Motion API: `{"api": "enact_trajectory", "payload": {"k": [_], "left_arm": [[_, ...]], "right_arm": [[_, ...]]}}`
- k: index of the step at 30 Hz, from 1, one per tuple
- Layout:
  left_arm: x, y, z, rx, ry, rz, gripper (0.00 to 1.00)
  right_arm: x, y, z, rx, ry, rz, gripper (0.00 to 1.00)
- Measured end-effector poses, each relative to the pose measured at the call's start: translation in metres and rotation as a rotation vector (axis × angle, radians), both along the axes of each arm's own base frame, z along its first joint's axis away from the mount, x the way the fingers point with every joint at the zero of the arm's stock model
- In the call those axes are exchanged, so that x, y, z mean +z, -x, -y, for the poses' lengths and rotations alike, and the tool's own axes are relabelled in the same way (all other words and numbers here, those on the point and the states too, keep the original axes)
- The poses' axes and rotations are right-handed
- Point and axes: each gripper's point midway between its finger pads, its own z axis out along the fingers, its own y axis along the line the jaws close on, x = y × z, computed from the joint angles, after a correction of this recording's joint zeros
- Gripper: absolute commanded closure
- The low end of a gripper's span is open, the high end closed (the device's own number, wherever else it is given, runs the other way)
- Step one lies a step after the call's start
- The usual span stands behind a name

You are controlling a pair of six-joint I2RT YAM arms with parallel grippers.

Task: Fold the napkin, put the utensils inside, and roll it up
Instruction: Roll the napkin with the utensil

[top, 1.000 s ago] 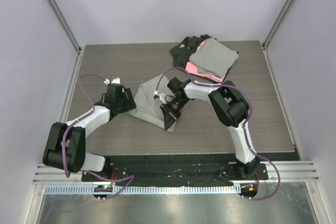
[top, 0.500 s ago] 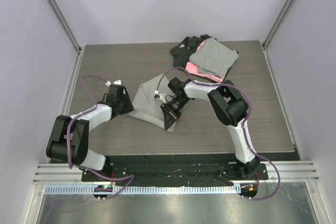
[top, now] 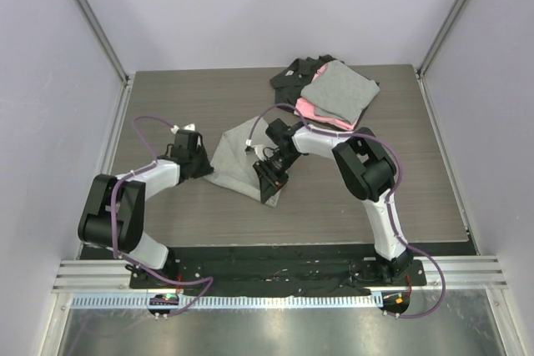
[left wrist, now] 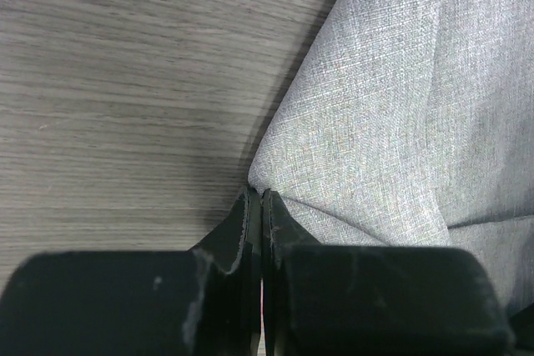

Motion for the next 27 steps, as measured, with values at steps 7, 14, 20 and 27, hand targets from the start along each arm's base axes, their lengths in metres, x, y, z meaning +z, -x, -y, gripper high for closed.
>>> {"api": "enact_trajectory", "payload": {"k": [7,14,20,27], "left_arm": [[0.000,-0.001,0.002,-0.018,0.005,-0.001,1.00],[0.000,-0.002,0.002,-0.022,0.007,-0.002,1.00],[0.000,-0.003,0.003,-0.023,0.008,-0.003,1.00],[0.000,-0.003,0.003,-0.023,0.008,-0.003,1.00]], "right_arm": [[0.032,-0.028,-0.002,-0.072,0.023,0.175,0.45],[0.081,-0.033,-0.016,-0.079,-0.012,0.355,0.45],[0.068,0.010,-0.029,0.019,0.023,0.329,0.50],[0.040,0.016,-0.011,0.025,0.145,0.293,0.57]]}}
